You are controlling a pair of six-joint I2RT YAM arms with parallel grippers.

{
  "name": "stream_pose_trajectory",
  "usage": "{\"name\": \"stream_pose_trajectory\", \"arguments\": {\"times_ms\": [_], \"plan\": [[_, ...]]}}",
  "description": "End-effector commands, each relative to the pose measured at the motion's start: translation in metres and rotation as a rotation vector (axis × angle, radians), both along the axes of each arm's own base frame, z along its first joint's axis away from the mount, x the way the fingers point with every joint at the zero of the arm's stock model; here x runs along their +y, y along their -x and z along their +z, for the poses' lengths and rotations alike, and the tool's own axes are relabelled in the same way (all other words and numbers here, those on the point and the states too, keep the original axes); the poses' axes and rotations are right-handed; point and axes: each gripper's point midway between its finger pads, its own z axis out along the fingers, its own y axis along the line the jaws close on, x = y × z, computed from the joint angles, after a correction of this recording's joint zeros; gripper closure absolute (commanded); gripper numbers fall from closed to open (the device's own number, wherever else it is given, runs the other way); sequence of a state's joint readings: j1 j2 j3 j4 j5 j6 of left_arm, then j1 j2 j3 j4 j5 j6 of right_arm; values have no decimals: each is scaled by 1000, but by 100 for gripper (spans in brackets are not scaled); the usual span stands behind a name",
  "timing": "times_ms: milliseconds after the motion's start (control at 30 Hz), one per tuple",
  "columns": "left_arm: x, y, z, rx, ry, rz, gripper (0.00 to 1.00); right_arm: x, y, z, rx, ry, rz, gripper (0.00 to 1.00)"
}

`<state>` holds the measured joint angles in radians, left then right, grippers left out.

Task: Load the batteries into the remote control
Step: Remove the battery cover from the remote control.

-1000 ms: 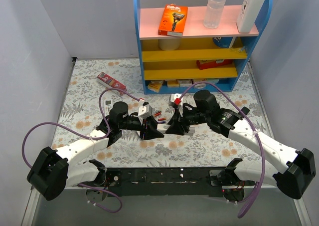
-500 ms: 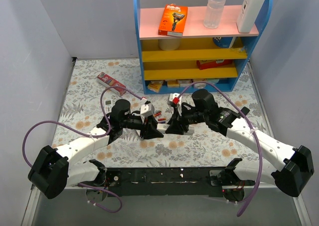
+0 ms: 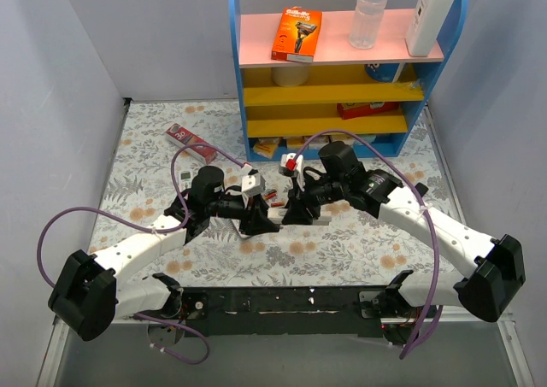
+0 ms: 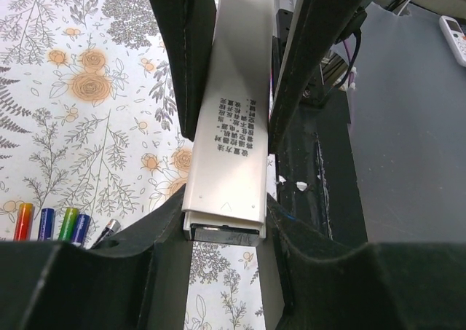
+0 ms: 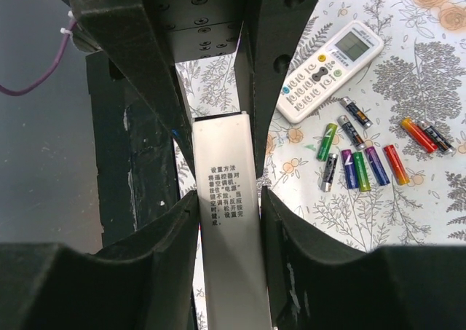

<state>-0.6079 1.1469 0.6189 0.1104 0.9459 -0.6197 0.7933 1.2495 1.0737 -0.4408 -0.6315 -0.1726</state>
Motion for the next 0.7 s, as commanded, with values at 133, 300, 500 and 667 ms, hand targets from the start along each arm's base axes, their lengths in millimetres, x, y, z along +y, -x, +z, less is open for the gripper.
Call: {"name": "stream_pose_trajectory", "arguments": {"times_ms": [133,300,500,667], "plan": [[3,-21,1,-14,-40,102,100,5,-8,24,-55,-31,-10,53],[3,-21,-1,-14,-46,105,100,1,-10,20,-62,-9,-21,53],[4,-20,-6,-4,-58,105,100,-5,-12,18,-79,24,-33,60],[4,-21,-6,-6,-58,104,100,-6,-9,11,-62,40,-28,76]]}}
